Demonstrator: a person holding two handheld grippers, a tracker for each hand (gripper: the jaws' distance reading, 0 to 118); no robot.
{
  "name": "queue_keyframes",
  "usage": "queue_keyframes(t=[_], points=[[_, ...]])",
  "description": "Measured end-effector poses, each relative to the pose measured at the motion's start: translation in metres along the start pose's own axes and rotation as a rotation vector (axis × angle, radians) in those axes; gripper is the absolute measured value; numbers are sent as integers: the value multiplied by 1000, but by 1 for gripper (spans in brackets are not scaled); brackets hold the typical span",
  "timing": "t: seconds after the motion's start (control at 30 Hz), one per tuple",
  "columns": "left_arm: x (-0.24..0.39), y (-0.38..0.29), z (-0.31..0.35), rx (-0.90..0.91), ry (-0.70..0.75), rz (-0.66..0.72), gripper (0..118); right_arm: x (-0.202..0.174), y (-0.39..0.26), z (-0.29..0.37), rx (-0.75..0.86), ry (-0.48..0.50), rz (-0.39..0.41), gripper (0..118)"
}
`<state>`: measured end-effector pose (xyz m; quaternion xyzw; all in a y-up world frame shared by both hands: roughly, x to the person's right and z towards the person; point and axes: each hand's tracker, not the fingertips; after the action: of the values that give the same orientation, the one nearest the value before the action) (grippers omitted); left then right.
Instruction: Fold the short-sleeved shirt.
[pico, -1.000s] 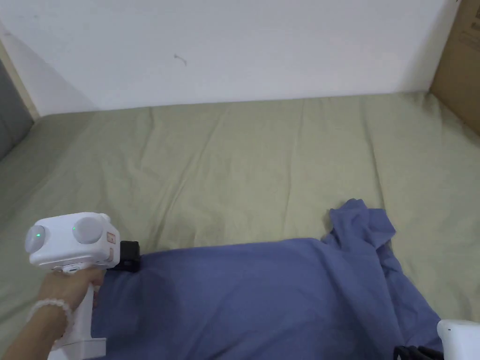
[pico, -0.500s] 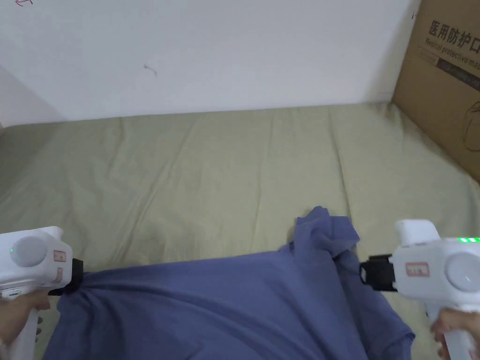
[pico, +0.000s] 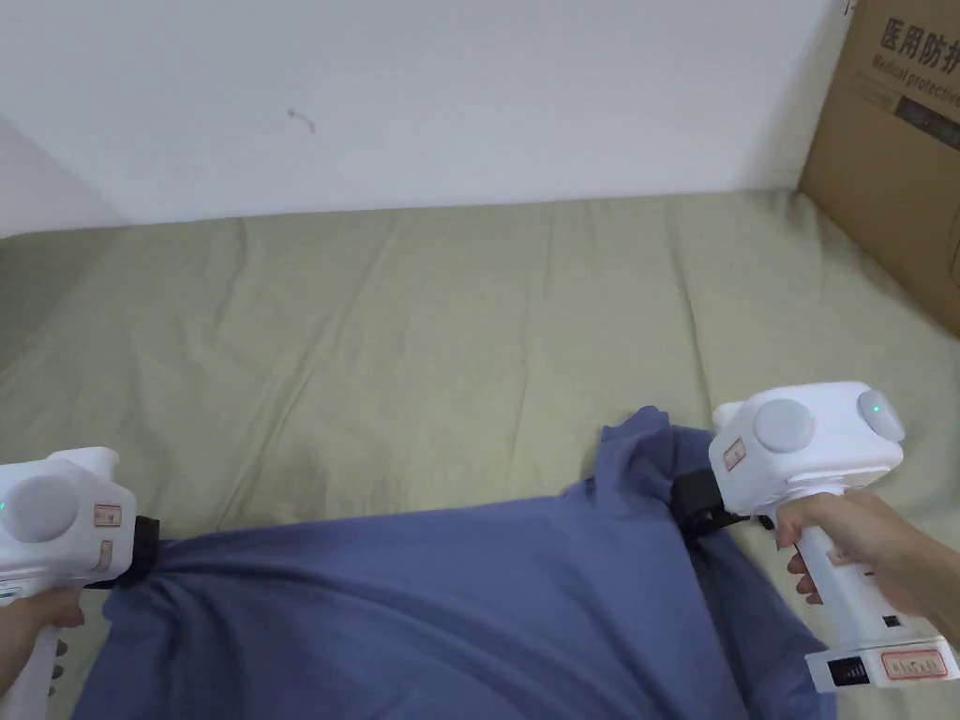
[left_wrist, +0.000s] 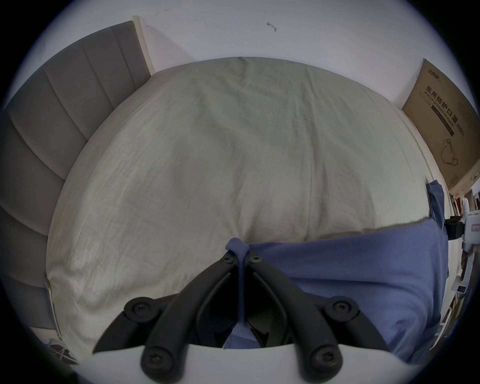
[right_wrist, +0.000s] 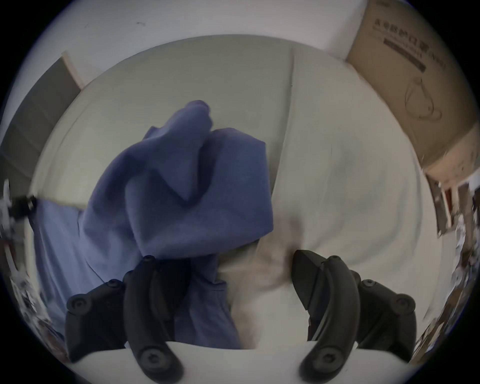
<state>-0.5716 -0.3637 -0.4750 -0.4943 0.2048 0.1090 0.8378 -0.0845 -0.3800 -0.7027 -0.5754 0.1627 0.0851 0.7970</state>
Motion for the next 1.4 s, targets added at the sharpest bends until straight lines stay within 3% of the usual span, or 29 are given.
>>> queue_keyframes(t=[0.07, 0.1, 0.13, 0.17, 0.23, 0.4, 0.63, 1.07, 1.4], points=[[-2, 0, -1, -1, -2, 8, 2, -1, -3, 8, 13, -3, 30, 57], [-2, 0, 0, -2, -3, 12, 2, -4, -6, 11, 23, -16, 87, 40], [-3, 0, 3, -2, -3, 13, 2, -5, -8, 13, 27, -40, 120, 12], [-2, -1, 5, 1, -2, 15, 2, -5, -9, 15, 31, -53, 145, 2], [-3, -1, 13, 4, -3, 11, 2, 4, -6, 19, 37, -11, -6, 2], [-14, 5, 45, 26, -6, 14, 2, 26, -4, 49, 87, 91, -126, 2], [-20, 18, 116, 111, -14, 21, 2, 54, 4, 135, 218, 156, -210, 2], [-16, 49, 320, 477, -4, 13, 2, 58, 8, 362, 564, 173, -162, 2], [-13, 125, 424, 717, 42, 46, 2, 46, 69, 495, 769, 126, -160, 2]])
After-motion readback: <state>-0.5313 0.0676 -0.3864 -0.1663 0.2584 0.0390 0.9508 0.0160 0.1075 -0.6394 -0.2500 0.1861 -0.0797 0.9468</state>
